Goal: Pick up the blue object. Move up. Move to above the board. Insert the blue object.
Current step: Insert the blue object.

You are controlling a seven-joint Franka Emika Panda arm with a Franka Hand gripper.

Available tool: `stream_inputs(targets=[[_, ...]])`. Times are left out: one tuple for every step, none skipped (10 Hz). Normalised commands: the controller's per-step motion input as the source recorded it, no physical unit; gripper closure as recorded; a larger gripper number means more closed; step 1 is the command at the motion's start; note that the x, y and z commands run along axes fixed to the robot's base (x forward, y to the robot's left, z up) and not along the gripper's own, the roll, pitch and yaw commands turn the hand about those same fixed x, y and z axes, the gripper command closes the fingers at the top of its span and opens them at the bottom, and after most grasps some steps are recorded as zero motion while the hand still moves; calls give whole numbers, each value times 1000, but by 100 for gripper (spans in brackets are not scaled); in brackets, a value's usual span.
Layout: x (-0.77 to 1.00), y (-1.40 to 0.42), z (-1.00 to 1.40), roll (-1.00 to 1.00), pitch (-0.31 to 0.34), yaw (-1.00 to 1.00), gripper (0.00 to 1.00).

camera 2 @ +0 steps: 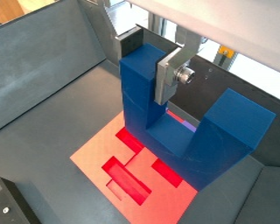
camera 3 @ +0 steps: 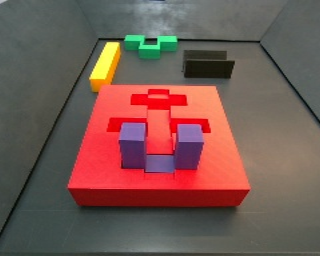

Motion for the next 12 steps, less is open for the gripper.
stream_inputs(targets=[[389, -40, -126, -130, -70, -143, 100], [700, 0, -146, -157, -41, -251, 100], [797, 17, -131, -99, 0, -317, 100], [794, 57, -126, -44, 3, -297, 100], [760, 97, -140, 0, 39, -240, 100], [703, 129, -183, 0, 59, -154, 100], [689, 149, -220, 47, 91, -31, 100], [711, 166, -229, 69, 116, 0, 100], [717, 160, -234, 113, 134, 0, 100], [663, 154, -237, 133, 131, 20, 100], [626, 120, -237, 124, 126, 0, 100], [629, 131, -280, 160, 129, 0, 100]])
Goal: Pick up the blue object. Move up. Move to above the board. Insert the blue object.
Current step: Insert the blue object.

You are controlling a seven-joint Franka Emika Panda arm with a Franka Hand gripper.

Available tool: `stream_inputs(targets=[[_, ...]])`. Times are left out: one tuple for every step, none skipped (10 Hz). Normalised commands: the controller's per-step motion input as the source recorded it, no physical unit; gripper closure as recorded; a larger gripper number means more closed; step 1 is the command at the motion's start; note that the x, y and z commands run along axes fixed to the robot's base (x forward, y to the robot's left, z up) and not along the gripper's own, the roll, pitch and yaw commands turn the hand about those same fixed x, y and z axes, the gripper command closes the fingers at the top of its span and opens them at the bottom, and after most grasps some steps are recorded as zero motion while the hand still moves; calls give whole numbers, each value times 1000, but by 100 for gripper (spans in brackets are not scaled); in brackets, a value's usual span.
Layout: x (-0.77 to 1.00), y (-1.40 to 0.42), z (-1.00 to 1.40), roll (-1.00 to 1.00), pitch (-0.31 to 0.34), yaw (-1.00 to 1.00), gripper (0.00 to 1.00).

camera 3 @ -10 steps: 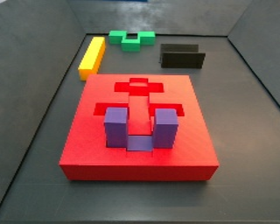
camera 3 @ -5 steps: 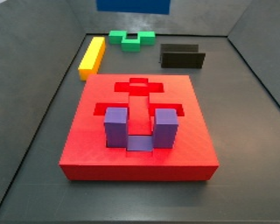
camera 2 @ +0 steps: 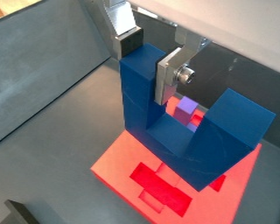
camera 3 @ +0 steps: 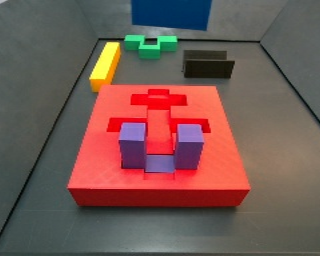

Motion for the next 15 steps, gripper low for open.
stream_inputs(targets=[[571, 191, -303, 190, 119, 114, 100], [471, 197, -274, 196, 77, 303, 100], [434, 183, -277, 179, 51, 334, 100], [309, 177, -251, 114, 11, 377, 100], [186, 137, -254, 0, 0, 340, 100], [209, 91, -229, 0, 0, 314, 100], [209, 31, -254, 14, 0, 226, 100], [57, 0, -389, 0, -11, 143, 100], [20, 0, -420, -9, -34, 134, 100], [51, 0, -471, 0, -17, 80, 100], [137, 0, -454, 51, 0, 23, 100], [163, 0, -409, 46, 0, 0, 100], [0, 0, -369, 0, -36, 0, 100], [0, 0, -334, -14, -73, -26, 100], [0, 0, -309, -91, -127, -23, 100]])
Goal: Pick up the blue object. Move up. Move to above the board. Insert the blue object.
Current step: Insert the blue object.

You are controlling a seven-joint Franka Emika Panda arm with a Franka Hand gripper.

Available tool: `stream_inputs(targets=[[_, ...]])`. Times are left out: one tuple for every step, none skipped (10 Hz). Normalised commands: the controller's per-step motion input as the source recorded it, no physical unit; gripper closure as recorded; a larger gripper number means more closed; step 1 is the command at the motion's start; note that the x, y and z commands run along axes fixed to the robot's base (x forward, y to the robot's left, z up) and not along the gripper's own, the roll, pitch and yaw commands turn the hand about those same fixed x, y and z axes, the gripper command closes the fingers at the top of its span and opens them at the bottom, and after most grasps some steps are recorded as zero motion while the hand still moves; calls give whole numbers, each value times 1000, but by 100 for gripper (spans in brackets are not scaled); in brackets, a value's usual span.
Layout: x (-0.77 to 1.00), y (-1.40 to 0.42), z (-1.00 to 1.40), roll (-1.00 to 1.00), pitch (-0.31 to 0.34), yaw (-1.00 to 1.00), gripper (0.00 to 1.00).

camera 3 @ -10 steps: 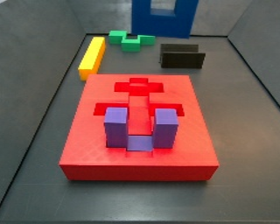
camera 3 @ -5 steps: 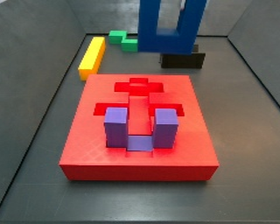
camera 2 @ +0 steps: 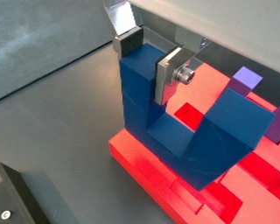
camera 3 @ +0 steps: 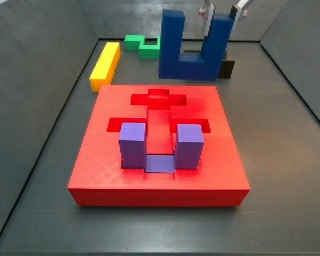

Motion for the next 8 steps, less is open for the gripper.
stream_inputs(targets=[[-57, 0, -283, -120, -157, -9, 100], [-100, 0, -114, -141, -170, 0, 100], [-140, 0, 0, -141, -154, 0, 100], [-266, 0, 69, -109, -120, -11, 100], [-323, 0, 60, -41, -124, -26, 100], [-363, 0, 0, 0, -144, 0, 100], [-374, -17, -46, 0, -154, 0, 100], [-266, -49, -77, 0, -151, 0, 100]])
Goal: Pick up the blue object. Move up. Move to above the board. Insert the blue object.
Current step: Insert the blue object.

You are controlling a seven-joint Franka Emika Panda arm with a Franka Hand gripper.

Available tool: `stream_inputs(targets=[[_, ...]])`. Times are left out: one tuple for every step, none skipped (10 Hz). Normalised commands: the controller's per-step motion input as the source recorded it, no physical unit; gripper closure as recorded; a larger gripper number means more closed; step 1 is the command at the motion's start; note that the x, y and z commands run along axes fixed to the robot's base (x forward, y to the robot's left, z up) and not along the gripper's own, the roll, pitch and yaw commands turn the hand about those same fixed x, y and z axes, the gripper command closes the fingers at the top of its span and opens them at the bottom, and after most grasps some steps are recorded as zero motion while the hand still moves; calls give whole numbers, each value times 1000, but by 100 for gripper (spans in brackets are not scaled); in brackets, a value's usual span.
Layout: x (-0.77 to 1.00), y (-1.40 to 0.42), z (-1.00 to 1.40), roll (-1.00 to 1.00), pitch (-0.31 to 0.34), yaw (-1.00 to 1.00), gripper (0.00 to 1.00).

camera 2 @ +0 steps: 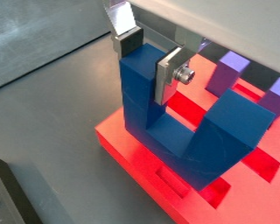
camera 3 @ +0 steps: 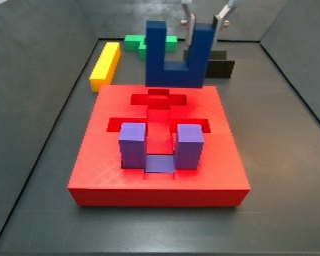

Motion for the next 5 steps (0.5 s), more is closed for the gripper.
stream_inputs(targets=[[0, -51, -120, 0, -103, 57, 100], [106, -37, -129, 0, -53, 86, 100], [69, -23, -134, 4, -36, 74, 100], [0, -14, -117, 0, -23, 49, 100], [-69, -11, -86, 0, -43, 3, 100]])
